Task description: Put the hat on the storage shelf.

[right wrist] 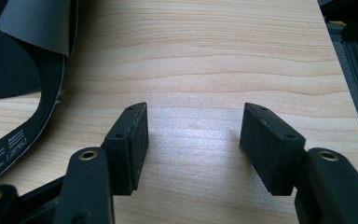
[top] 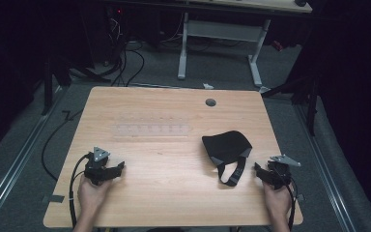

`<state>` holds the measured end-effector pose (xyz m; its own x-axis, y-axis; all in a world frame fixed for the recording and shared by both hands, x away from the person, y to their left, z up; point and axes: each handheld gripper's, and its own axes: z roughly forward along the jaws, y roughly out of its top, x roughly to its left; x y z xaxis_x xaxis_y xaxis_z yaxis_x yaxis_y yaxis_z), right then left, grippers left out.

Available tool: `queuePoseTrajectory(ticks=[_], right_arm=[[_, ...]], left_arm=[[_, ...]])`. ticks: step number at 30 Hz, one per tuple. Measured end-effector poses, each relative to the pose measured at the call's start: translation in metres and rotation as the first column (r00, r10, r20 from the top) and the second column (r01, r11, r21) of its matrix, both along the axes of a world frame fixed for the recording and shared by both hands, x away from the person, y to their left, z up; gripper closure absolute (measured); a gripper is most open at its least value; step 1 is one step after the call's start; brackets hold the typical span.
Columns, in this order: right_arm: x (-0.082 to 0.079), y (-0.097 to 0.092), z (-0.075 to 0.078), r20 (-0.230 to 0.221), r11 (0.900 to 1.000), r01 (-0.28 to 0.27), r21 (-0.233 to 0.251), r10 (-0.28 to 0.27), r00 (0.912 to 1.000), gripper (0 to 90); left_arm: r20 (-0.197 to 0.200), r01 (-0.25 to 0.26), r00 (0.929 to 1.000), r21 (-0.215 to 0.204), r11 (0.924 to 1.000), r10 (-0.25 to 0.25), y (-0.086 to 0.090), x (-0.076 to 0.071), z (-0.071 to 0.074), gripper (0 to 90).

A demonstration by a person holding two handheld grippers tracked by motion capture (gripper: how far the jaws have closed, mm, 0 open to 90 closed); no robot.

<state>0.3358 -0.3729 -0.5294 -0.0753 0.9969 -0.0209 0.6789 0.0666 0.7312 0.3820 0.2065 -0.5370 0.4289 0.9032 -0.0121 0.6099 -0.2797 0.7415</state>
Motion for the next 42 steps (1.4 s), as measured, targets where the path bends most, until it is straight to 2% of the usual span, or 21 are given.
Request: queuePoseTrajectory(ticks=[23, 36, 42], right_arm=[[-0.0008, 0.0002, 0.0000, 0.001, 0.9999, 0.003, 0.013, -0.003, 1.0000, 41.5], [-0.0021, 0.0005, 0.0001, 0.003, 1.0000, 0.002, -0.001, -0.002, 1.0000, 43.8], [-0.0055, 0.0002, 0.0011, 0.001, 0.9996, 0.009, 0.025, -0.009, 1.0000, 44.0]], left_arm=[[-0.001, -0.006, 1.0000, -0.002, 1.0000, 0.006, -0.0011, -0.0018, 0.0000, 27.6], [-0.001, -0.006, 1.0000, -0.001, 1.0000, 0.006, -0.0011, -0.0018, 0.0001, 27.6], [-0.001, -0.007, 1.0000, -0.001, 1.0000, 0.007, -0.0011, -0.0018, 0.0001, 27.8]])
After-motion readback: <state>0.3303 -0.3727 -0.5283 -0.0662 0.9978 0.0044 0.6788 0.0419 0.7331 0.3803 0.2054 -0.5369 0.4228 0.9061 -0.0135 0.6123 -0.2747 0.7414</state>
